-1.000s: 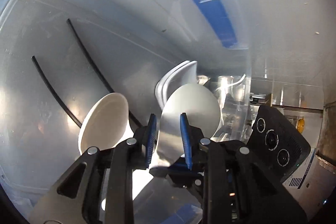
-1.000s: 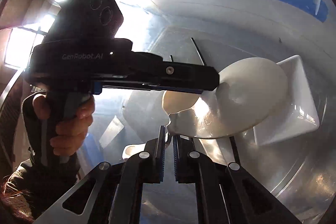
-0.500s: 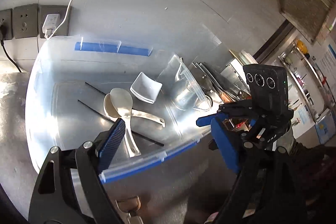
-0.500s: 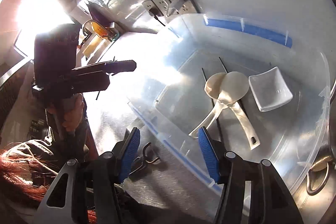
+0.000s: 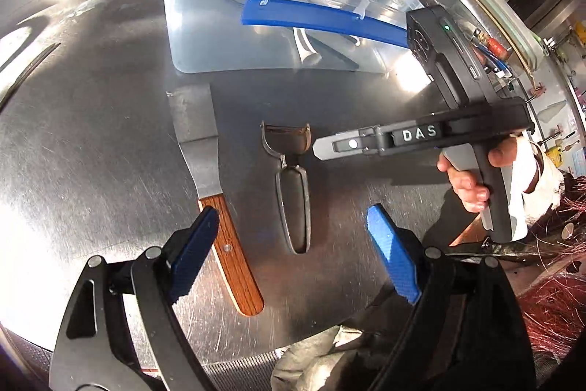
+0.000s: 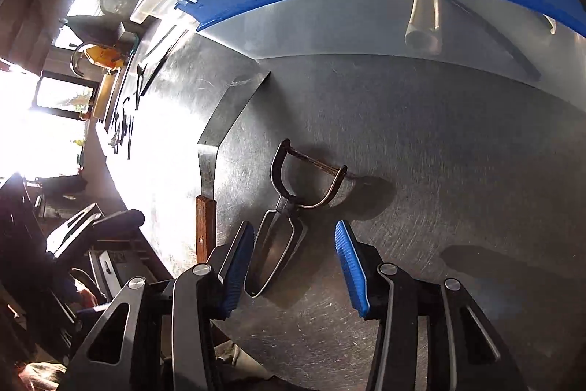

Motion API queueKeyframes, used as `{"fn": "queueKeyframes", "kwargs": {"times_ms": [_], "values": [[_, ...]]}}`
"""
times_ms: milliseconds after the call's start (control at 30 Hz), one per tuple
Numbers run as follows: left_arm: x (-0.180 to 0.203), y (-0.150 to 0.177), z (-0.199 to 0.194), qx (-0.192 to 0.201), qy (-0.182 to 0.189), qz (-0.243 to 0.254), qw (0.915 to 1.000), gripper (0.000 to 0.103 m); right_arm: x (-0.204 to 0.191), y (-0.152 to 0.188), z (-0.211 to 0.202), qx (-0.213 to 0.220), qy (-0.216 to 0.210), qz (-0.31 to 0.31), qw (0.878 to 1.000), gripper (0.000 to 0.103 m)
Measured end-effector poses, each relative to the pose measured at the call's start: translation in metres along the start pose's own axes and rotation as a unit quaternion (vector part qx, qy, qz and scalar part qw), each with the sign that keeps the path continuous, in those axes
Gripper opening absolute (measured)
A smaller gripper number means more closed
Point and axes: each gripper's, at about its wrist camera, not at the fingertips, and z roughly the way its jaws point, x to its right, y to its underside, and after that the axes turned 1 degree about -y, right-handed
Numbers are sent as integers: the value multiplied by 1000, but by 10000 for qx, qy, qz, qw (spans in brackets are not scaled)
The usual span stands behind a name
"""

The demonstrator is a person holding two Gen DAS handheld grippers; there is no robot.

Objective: Organize utensils
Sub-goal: 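Grasp the metal vegetable peeler by its blade frame with the right gripper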

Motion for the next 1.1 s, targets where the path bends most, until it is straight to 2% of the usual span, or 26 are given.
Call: {"fn": "queueKeyframes", "kwargs": {"times_ms": [100, 233, 300, 433, 567, 700, 767, 867, 1000, 1067, 1100], "values": [[1, 7, 9, -84, 143, 124, 9998, 80, 2, -6, 8, 116, 388, 300, 9987, 47], [3, 6, 14, -100, 183, 299, 9993, 80, 2, -10, 19, 208, 706, 439, 9963, 18], [2, 5, 16, -102, 347, 310, 9989, 80, 0, -9, 19, 271, 816, 410, 9955, 9], [10, 2, 31, -249, 494, 364, 9978, 80, 8, -3, 15, 308, 864, 486, 9946, 7], [20, -1, 55, -572, 407, 349, 9969, 80, 31, 2, 6, 234, 368, 938, 9946, 4], [28, 1, 72, -810, 395, 312, 9954, 80, 60, 11, -2, 232, -194, 1514, 9880, 4], [32, 2, 80, -934, 390, 264, 9945, 80, 69, 16, -5, 237, -334, 1662, 9852, 4], [39, 4, 92, -1006, 87, 285, 9945, 78, 76, 22, -11, 274, -323, 1670, 9850, 3], [45, 3, 105, -1078, -245, 188, 9937, 64, 83, 25, -16, 276, -381, 1668, 9849, 3], [49, 4, 110, -1134, -456, 238, 9922, 50, 89, 25, -18, 269, -454, 1687, 9842, 3], [51, 5, 112, -1134, -550, 256, 9917, 49, 90, 25, -18, 266, -483, 1684, 9842, 3]]}}
